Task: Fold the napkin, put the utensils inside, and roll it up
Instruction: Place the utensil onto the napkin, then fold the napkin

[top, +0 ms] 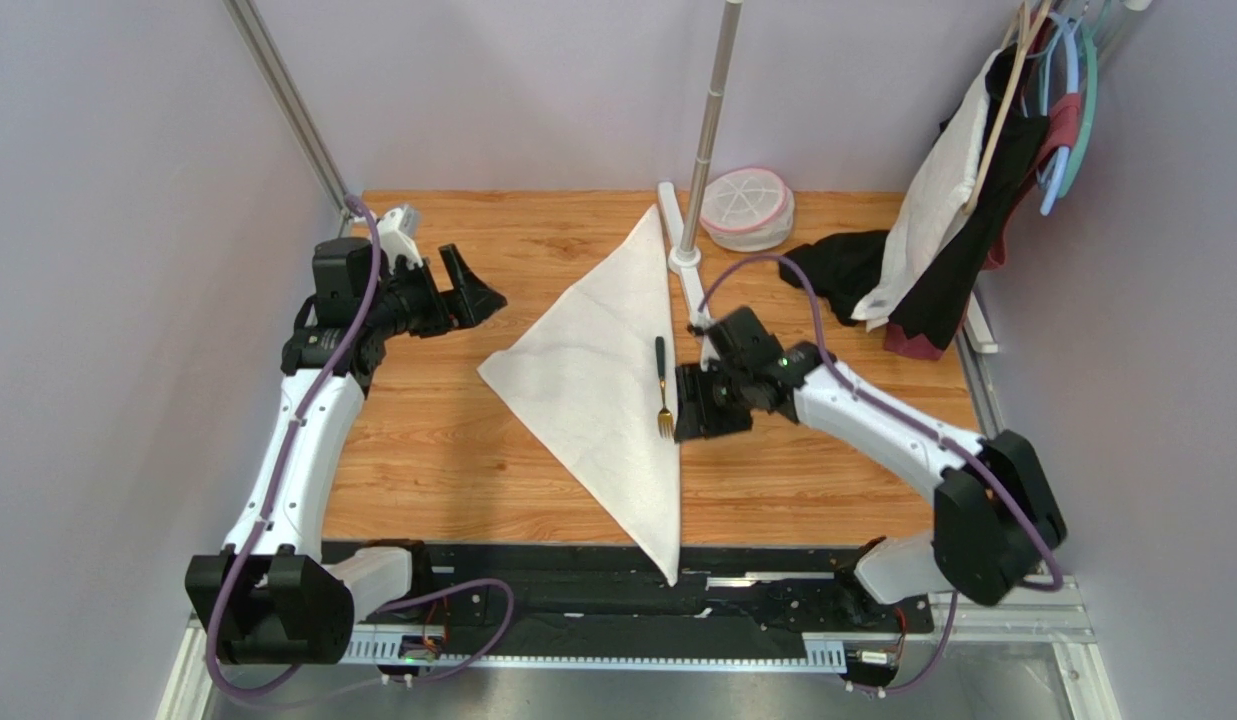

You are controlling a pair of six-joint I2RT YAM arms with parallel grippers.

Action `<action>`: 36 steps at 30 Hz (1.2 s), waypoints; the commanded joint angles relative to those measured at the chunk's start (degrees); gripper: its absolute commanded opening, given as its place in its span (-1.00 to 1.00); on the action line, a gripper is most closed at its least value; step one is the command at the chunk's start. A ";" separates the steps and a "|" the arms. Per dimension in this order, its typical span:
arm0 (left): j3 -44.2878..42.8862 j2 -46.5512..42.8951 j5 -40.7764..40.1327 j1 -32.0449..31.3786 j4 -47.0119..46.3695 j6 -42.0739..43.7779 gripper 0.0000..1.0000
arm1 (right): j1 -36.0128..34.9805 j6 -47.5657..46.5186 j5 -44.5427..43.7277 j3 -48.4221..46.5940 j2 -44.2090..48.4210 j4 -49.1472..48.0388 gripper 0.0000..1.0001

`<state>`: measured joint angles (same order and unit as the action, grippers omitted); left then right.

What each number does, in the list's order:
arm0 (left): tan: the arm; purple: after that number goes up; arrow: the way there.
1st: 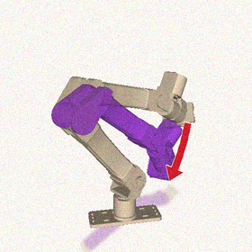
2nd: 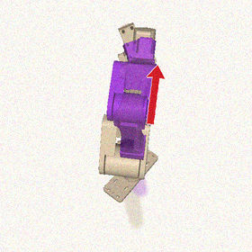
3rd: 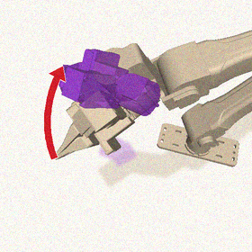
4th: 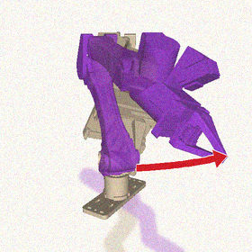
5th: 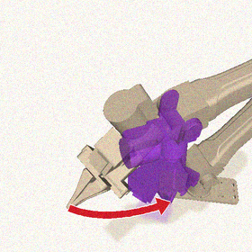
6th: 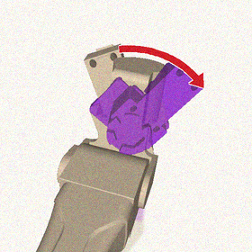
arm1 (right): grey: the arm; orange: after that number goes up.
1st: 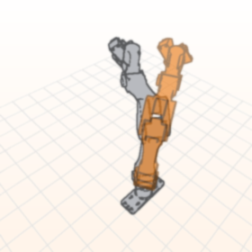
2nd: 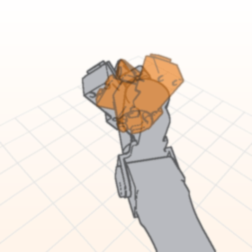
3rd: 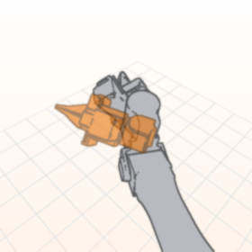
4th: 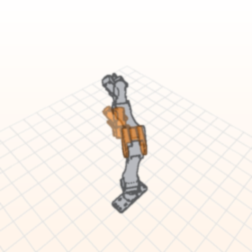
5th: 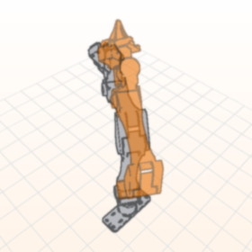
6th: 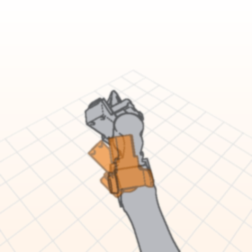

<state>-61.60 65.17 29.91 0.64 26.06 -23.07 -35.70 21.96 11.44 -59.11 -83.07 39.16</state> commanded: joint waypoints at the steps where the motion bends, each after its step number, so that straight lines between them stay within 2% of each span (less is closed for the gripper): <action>1: 0.17 -0.74 1.12 0.41 -2.16 0.13 0.96 | -4.36 11.16 9.03 14.79 10.10 -8.03 0.02; 2: 0.26 -0.66 1.03 0.41 -2.16 0.13 0.96 | -5.42 13.35 9.73 19.17 11.68 -9.35 0.02; 5: 0.34 -0.48 0.76 0.32 -2.25 0.13 0.96 | -9.02 19.60 10.71 24.64 16.96 -14.10 0.08; 12: 0.34 0.05 0.59 0.32 -2.16 0.13 0.96 | -12.02 27.44 11.24 32.12 22.69 -20.87 0.20; 22: 0.34 -0.22 0.59 0.41 -2.16 0.22 0.96 | -17.20 30.78 8.42 33.27 17.24 -23.25 0.15; 36: 0.26 -0.39 0.76 0.32 -2.16 0.13 0.96 | -20.28 33.77 8.68 33.36 11.70 -24.92 -0.01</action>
<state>-61.52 65.17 29.93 0.64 25.82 -23.07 -55.31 53.78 20.64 -25.61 -71.24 16.86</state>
